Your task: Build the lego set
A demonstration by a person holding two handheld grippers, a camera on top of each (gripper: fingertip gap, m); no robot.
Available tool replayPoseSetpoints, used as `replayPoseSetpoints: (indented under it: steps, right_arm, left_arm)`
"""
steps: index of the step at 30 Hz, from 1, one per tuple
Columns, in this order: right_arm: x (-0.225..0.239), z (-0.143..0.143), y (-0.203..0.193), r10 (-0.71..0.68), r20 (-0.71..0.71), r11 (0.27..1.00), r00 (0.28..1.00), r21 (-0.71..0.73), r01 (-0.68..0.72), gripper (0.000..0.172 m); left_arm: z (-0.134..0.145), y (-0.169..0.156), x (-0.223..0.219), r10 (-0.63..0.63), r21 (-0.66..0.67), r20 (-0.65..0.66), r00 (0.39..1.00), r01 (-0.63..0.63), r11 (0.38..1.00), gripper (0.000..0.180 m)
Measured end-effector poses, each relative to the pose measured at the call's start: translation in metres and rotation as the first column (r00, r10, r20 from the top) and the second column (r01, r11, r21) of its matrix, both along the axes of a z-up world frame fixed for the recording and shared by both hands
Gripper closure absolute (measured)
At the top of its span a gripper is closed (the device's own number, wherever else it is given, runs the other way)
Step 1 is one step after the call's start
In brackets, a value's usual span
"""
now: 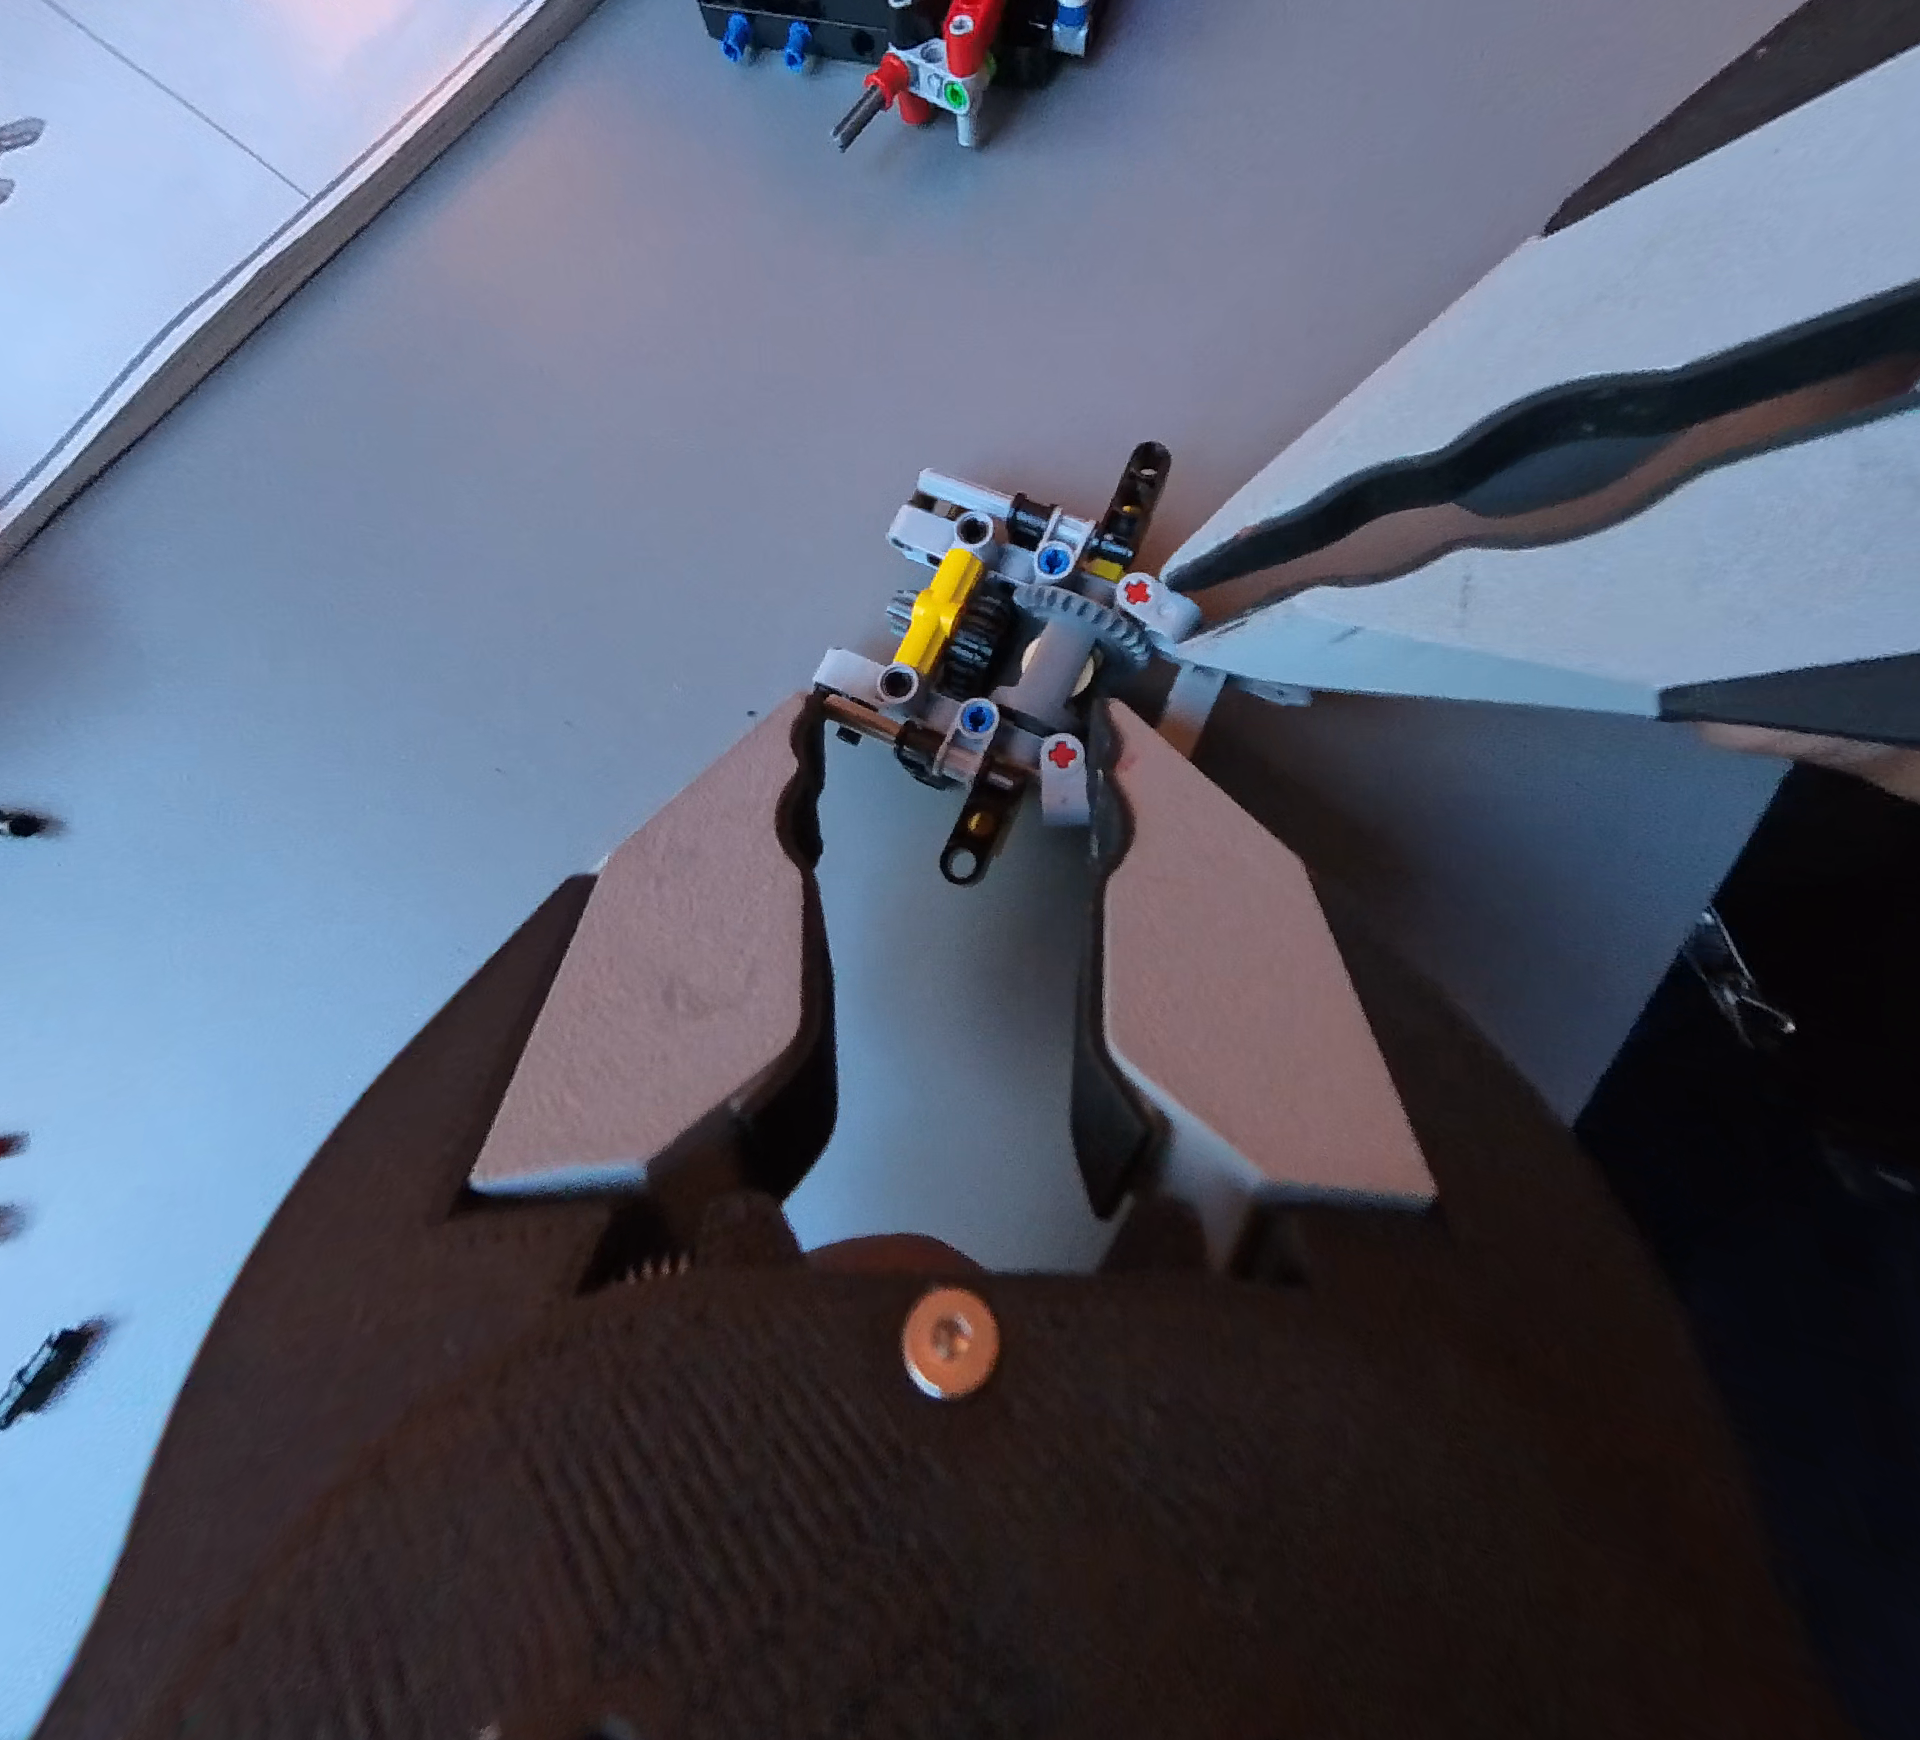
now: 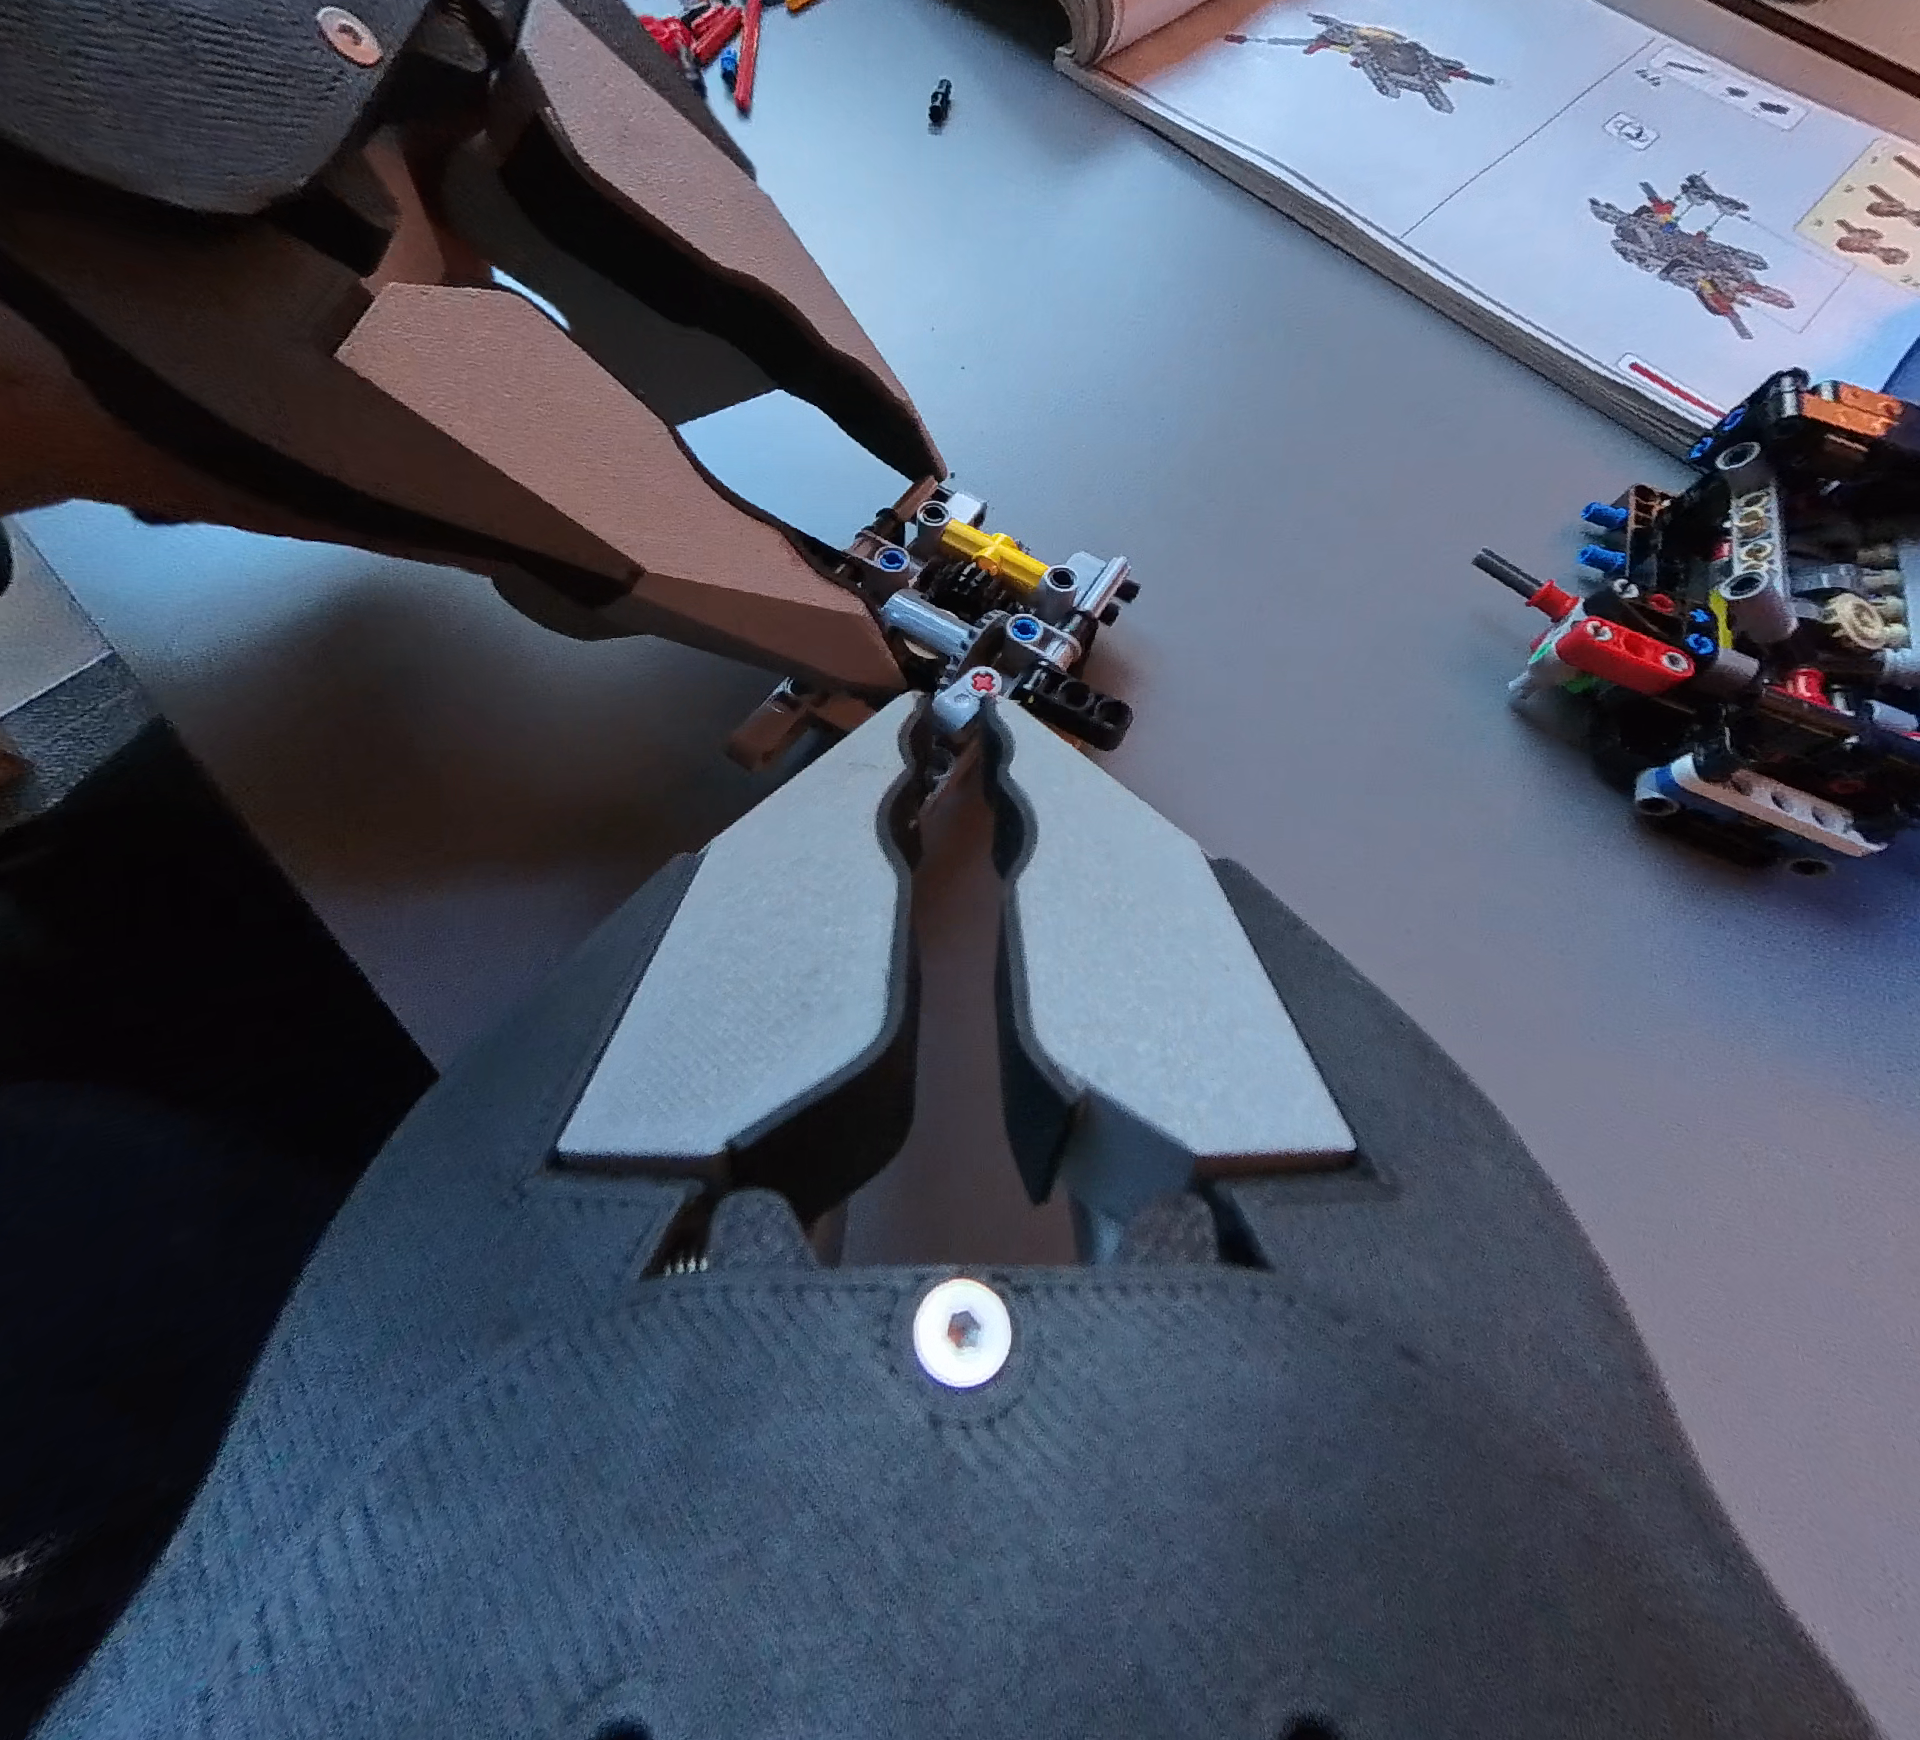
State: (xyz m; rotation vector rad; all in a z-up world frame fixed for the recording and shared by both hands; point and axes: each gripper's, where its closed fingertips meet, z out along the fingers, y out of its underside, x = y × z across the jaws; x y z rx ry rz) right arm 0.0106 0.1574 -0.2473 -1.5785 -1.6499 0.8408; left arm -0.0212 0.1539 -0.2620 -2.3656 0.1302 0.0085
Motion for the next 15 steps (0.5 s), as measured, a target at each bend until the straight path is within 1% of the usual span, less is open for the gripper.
replayPoseSetpoints:
  steps: [5,15]
  right_arm:
    - [-0.0014,-0.0024,0.0006,-0.014,0.015,1.0,1.0,0.018,0.014,0.161]
    - [-0.0012,-0.0054,0.0047,-0.046,0.033,0.998,0.998,0.054,0.044,0.164]
  left_arm:
    - [0.0002,-0.0014,0.0005,0.055,0.012,0.01,0.998,-0.055,0.998,0.132]
    - [0.0005,0.0001,0.0018,0.107,0.02,0.035,0.994,-0.107,0.994,0.132]
